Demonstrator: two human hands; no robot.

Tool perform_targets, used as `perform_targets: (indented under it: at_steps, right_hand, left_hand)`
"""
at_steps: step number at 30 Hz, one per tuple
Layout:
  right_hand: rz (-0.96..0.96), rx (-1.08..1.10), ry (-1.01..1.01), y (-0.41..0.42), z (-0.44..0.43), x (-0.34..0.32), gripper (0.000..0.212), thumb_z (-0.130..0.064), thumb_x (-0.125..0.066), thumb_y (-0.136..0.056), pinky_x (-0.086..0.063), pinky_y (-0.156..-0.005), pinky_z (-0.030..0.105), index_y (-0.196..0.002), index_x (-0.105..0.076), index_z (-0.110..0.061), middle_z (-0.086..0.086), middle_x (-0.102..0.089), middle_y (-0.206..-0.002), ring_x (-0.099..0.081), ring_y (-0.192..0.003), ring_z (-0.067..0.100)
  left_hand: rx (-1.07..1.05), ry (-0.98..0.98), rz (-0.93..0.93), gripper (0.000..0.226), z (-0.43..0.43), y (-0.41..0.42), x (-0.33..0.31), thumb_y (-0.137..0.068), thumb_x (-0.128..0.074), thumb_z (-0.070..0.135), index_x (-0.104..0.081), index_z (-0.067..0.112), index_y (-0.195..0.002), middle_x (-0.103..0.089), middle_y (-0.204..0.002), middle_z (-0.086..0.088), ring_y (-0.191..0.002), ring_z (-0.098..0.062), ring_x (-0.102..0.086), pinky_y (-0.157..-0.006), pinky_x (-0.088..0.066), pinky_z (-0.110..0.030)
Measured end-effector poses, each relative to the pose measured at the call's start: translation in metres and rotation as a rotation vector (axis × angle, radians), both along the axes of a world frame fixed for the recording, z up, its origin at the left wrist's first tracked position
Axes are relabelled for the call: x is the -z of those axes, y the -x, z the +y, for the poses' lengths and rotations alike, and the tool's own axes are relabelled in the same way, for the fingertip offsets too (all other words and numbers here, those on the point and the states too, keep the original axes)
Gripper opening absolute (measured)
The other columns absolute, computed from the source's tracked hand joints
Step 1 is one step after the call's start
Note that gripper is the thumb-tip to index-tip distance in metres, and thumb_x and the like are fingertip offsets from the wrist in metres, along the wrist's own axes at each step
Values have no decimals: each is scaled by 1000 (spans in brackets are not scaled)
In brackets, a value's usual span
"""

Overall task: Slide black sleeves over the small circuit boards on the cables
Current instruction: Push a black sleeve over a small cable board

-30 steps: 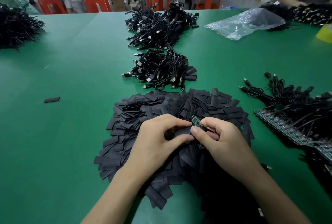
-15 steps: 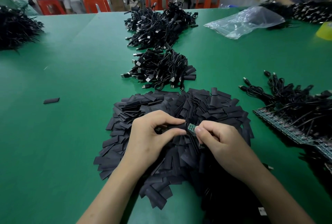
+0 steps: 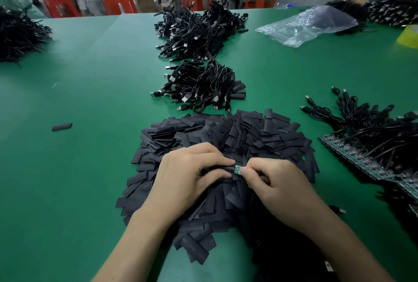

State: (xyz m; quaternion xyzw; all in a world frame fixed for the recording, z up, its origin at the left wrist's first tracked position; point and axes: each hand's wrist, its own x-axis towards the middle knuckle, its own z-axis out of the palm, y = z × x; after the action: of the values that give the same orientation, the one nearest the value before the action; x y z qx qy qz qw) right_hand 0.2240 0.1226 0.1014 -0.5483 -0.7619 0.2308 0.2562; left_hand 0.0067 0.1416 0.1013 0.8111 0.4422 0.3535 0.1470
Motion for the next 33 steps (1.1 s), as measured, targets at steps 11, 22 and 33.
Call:
perform_targets:
  at_steps: [11,22,33]
  right_hand:
    - [150,-60,114,-6,3,-4,37,-42,-54,-98,-29,-57,29,-67,-52,-21,-6,-44,-55,-38,-54,9]
    - [212,-142,246,-14,6,-6,40,-37,-57,-102,-28,-53,34,-66,-55,-19,-3,-40,-57,-37,-54,9]
    - [222,-67,118,-5,2,-6,19,-32,-62,-97,-36,-55,30,-79,-67,-27,-4,-54,-59,-44,-54,9]
  left_hand:
    - [73,109,-90,19,3,0,2,-83,-85,26,-82,24,-102,-72,-99,15,-93,-7,-70,-80,-54,-24]
    - [159,179,-122,21,5,3,2,-80,-87,22,-83,24,-101,-72,-95,13,-85,-4,-68,-75,-47,-13]
    - [44,95,-146,24,1,-7,2,-80,-87,26,-82,20,-103,-73,-94,14,-89,-1,-68,-81,-48,-13]
